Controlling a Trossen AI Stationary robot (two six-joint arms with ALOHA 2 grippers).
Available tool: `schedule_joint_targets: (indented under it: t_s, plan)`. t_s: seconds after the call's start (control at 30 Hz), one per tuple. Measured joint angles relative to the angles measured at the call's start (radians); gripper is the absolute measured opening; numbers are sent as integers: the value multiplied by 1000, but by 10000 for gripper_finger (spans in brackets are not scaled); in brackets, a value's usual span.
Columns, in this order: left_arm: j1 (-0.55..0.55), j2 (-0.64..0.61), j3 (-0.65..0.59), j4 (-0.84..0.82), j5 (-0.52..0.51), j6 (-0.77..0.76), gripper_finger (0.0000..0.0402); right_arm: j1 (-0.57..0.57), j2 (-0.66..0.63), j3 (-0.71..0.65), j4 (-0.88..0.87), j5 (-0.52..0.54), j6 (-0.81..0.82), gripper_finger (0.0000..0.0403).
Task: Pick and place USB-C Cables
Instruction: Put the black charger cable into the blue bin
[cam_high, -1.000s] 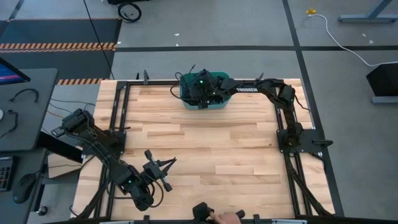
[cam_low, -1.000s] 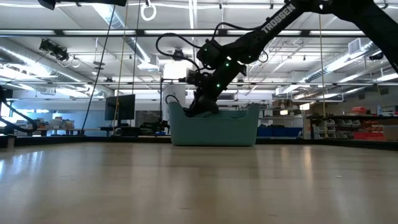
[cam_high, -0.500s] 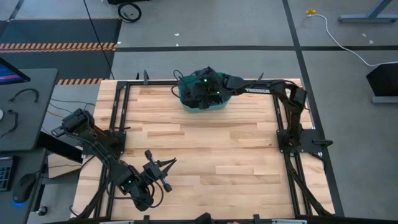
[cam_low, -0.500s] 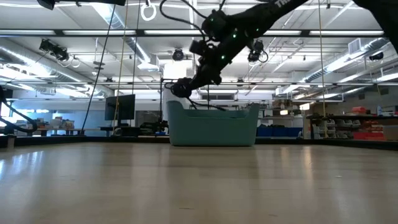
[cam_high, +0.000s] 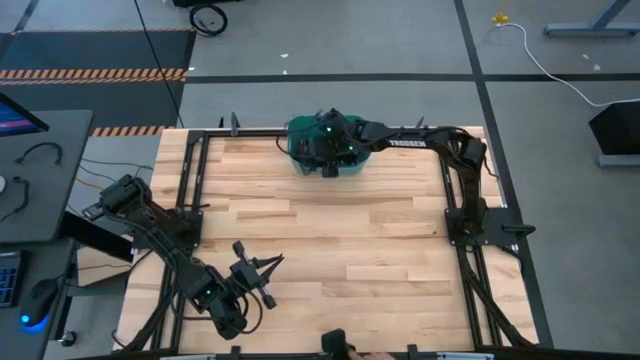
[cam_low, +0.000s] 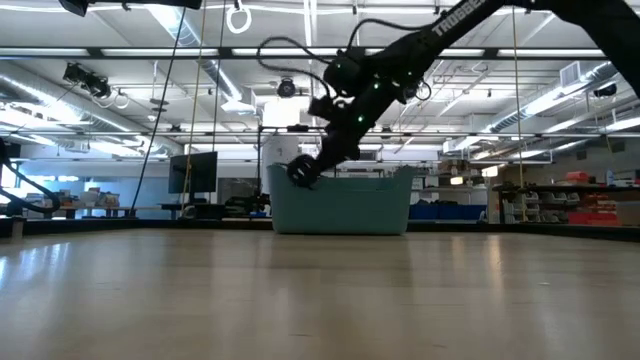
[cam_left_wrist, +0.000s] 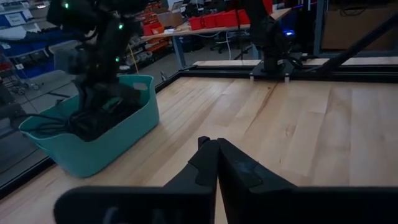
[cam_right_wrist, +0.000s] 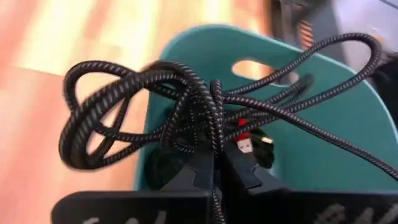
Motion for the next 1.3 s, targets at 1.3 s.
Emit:
schedule_joint_targets:
  t_s: [1.3]
  plan:
    - [-2, 0, 0, 11, 25, 5, 9, -93, 76, -1, 209, 16, 547, 9]
